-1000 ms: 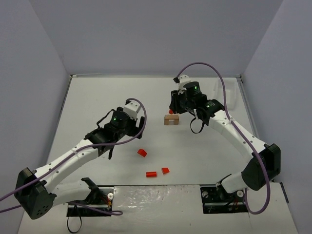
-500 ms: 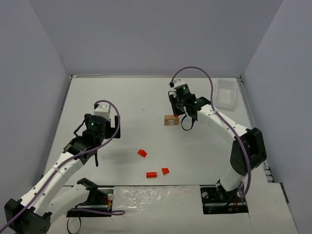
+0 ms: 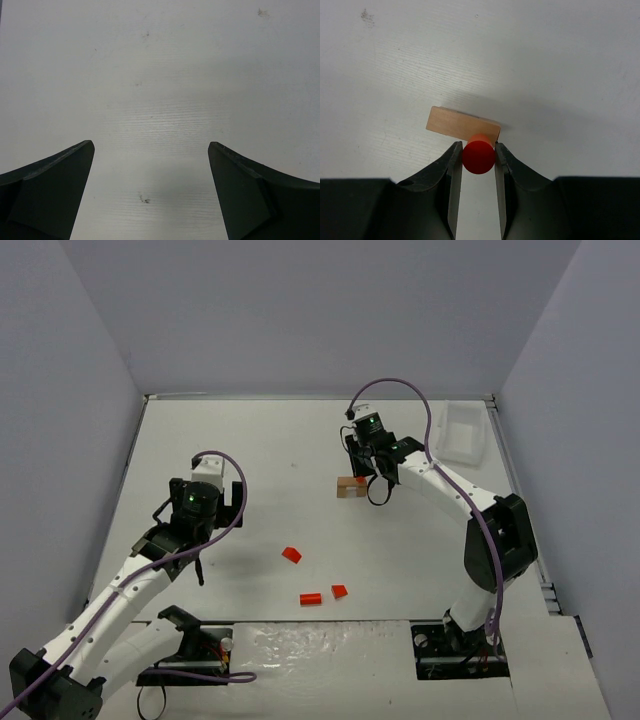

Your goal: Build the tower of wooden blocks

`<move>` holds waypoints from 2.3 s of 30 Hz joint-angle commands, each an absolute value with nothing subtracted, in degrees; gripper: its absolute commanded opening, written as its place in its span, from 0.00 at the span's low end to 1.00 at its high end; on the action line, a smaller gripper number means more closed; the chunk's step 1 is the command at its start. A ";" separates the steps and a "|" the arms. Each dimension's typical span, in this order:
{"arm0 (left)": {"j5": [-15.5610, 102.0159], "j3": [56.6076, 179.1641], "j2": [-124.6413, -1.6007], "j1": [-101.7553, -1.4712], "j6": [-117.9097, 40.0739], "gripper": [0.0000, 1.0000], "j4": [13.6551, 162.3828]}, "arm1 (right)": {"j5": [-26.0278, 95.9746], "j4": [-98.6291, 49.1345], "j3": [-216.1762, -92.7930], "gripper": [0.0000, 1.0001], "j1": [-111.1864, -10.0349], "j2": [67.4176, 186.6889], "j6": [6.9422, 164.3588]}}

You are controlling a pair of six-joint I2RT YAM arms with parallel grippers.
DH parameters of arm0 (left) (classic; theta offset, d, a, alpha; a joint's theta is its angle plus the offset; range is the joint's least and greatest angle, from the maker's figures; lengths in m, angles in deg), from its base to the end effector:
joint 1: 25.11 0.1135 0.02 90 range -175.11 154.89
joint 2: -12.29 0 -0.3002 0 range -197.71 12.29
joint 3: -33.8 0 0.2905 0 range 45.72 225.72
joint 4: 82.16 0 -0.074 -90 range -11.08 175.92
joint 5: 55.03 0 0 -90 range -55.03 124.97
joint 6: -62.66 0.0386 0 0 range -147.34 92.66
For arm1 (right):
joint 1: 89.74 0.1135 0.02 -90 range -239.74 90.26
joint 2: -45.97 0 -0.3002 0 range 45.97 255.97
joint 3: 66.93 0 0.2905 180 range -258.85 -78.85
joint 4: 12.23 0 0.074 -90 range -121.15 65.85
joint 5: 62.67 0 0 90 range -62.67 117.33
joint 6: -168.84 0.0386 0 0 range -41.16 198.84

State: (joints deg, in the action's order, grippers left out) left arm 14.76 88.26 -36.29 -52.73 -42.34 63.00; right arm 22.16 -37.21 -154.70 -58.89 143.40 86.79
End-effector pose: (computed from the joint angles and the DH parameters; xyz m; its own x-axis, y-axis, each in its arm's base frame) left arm 0.1894 -0.0841 0.3150 -0.4577 -0.0346 -0.8884 0.0505 0.9966 -0.0649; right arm 0.3776 0.2215 0.2985 -0.5451 -0.1652 -0.8219 -0.3753 0.9248 0.0631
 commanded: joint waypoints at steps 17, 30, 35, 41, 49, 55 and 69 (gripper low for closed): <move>15.48 89.31 -37.28 -52.18 -41.58 0.97 66.44 | 19.56 -33.31 -154.01 0.00 -59.98 143.08 90.95; 16.24 89.31 -37.37 -52.18 -41.58 0.97 66.67 | 18.74 -32.22 -153.10 0.00 -60.29 143.16 91.49; 16.30 89.31 -37.34 -52.18 -41.58 0.97 66.67 | 18.81 -32.03 -152.88 0.00 -60.29 143.24 91.49; 16.47 89.22 -37.29 -52.18 -41.54 0.97 66.81 | 18.72 -31.66 -152.45 0.00 -60.29 143.27 91.58; 16.86 89.22 -37.33 -52.18 -41.40 0.97 66.97 | 18.50 -30.88 -151.98 0.00 -60.29 143.48 91.67; 16.86 89.13 -37.09 -52.18 -41.40 0.97 66.87 | 18.43 -30.48 -151.60 0.00 -60.29 143.68 91.69; 17.15 89.08 -36.85 -52.18 -41.31 0.97 67.02 | 18.13 -29.87 -150.66 0.00 -60.29 143.36 92.14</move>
